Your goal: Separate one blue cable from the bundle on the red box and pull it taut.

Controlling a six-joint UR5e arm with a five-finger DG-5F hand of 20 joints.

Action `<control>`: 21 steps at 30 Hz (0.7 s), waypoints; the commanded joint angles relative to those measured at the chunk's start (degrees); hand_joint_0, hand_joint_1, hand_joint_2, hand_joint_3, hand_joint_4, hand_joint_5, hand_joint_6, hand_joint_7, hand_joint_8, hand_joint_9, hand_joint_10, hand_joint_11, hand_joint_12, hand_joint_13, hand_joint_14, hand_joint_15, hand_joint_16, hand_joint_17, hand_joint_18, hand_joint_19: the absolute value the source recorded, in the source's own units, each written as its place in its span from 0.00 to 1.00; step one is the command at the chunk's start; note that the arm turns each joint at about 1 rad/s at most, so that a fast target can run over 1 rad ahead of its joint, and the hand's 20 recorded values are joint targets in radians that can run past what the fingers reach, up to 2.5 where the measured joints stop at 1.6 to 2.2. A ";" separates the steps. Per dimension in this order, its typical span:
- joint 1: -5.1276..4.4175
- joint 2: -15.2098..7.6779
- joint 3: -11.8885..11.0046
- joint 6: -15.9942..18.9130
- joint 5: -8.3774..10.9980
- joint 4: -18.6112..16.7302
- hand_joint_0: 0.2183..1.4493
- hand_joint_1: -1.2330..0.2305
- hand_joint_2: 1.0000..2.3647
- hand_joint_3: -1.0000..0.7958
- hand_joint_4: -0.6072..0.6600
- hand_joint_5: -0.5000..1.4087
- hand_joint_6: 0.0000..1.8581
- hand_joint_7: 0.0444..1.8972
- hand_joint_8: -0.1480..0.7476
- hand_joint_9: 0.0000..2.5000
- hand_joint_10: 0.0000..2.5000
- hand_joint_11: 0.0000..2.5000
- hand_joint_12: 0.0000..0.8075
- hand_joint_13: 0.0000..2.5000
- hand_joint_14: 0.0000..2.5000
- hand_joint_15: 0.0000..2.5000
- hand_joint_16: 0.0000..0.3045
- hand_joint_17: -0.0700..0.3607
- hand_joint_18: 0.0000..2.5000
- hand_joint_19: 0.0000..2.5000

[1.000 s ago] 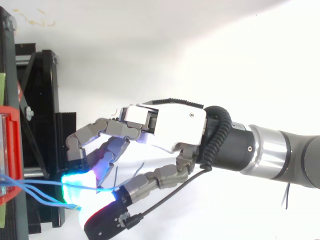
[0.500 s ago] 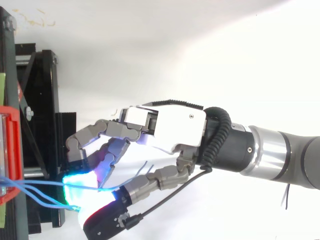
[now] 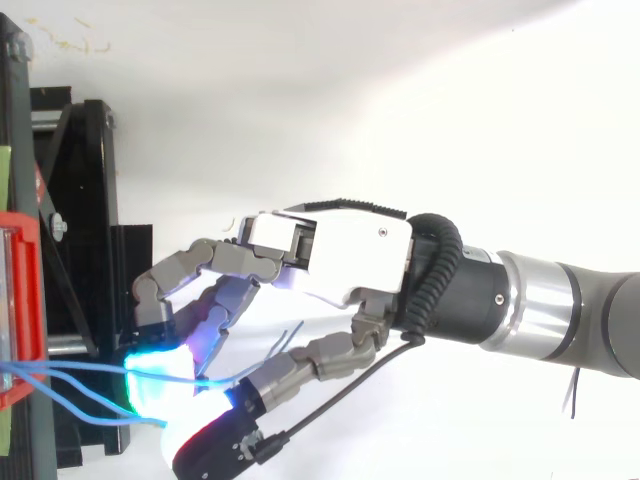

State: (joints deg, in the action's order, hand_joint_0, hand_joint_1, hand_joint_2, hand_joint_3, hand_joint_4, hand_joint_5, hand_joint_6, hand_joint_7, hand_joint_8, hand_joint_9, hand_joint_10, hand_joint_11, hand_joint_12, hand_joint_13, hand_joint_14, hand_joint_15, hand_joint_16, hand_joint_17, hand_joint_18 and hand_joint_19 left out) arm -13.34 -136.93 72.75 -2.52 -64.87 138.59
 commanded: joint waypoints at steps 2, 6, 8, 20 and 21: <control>0.06 0.00 -0.06 0.05 -0.08 0.10 0.28 0.33 0.00 0.28 0.62 0.18 0.48 0.60 0.60 0.46 0.01 0.26 0.53 0.34 0.00 0.14 0.15 0.41 0.35 0.17; 0.06 0.09 -0.06 0.14 0.01 0.10 0.25 0.42 0.00 0.28 0.62 0.19 0.47 0.60 0.62 0.46 0.01 0.26 0.54 0.35 0.00 0.14 0.16 0.42 0.36 0.17; 0.15 0.00 -0.06 0.14 0.01 0.10 0.26 0.46 0.00 0.28 0.62 0.19 0.47 0.60 0.62 0.47 0.01 0.25 0.54 0.35 0.00 0.14 0.16 0.42 0.36 0.18; 0.33 0.00 -0.15 0.05 0.01 0.10 0.29 0.40 0.01 0.41 0.62 0.19 0.46 0.64 0.62 0.46 0.01 0.26 0.53 0.34 0.00 0.14 0.16 0.42 0.35 0.18; 0.33 0.00 -0.15 0.05 -0.08 0.10 0.29 0.39 0.01 0.41 0.62 0.19 0.46 0.64 0.62 0.46 0.01 0.26 0.53 0.34 0.00 0.14 0.16 0.42 0.34 0.18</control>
State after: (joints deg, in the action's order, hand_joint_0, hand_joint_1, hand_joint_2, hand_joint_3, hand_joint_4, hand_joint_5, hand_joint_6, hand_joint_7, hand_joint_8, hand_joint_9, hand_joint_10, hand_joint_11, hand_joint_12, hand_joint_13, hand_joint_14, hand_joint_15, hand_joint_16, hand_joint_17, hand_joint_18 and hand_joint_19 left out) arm -13.04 -136.92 72.62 -2.40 -64.88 138.69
